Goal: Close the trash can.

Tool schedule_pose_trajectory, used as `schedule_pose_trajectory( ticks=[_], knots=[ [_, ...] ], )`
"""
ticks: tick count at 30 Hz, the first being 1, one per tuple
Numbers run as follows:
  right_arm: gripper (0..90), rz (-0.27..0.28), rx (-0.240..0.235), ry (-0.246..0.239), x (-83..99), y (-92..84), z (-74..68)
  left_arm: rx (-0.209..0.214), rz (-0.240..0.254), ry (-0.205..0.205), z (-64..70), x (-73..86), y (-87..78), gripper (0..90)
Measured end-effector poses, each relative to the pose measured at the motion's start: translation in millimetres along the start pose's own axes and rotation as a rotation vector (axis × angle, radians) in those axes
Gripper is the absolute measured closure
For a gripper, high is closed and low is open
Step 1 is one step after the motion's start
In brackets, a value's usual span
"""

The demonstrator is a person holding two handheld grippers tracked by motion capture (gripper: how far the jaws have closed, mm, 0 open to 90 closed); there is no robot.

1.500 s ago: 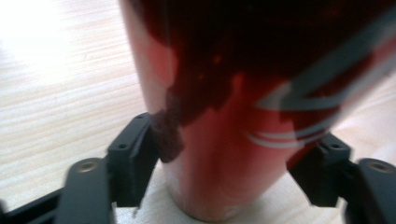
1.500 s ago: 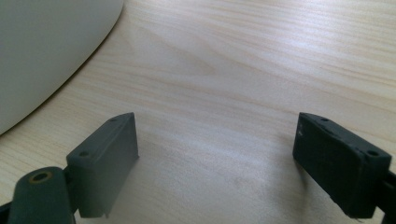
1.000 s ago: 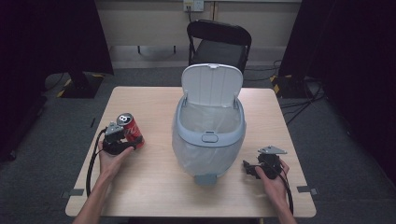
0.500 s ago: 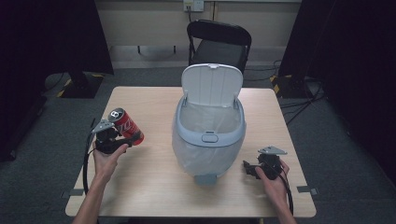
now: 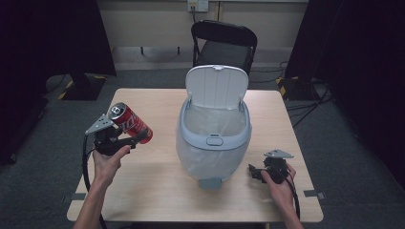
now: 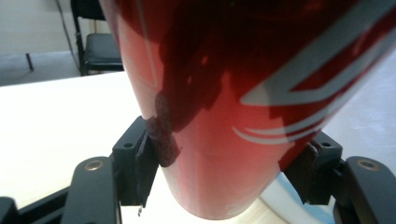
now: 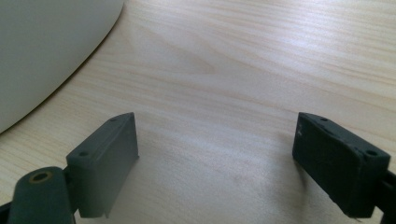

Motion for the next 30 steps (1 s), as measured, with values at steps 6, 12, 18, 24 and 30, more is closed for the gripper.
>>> schedule_pose_trajectory(
  ticks=[6,12,18,24,30],
  knots=[
    [12.9,0.000,0.000,0.000,0.0,0.0,0.0,0.012,0.049,0.037,13.5,-30.1,-13.0,34.2],
    [12.9,0.000,0.000,0.000,0.0,0.0,0.0,0.040,0.092,0.090,30.6,-54.9,-21.2,34.2],
    [12.9,0.001,0.000,-0.001,-0.1,0.0,0.1,0.060,0.125,0.108,40.5,-78.9,-22.2,34.2],
    [12.9,0.001,0.000,-0.001,-0.1,0.1,0.0,0.084,0.173,0.136,52.6,-109.5,-23.1,34.2],
    [12.8,0.000,-0.001,-0.002,-0.1,0.1,0.1,0.092,0.217,0.167,64.1,-133.1,-25.3,34.2]
  ],
)
Point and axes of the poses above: each handheld gripper's, and its own axes: y roughly forward along the jaws, x roughly out of its underside, z roughly to its right, the point moved 10 cm from there along y, roughly forward along the jaws, and after that the axes turned 8 degrees about y, right-handed, at the moved point
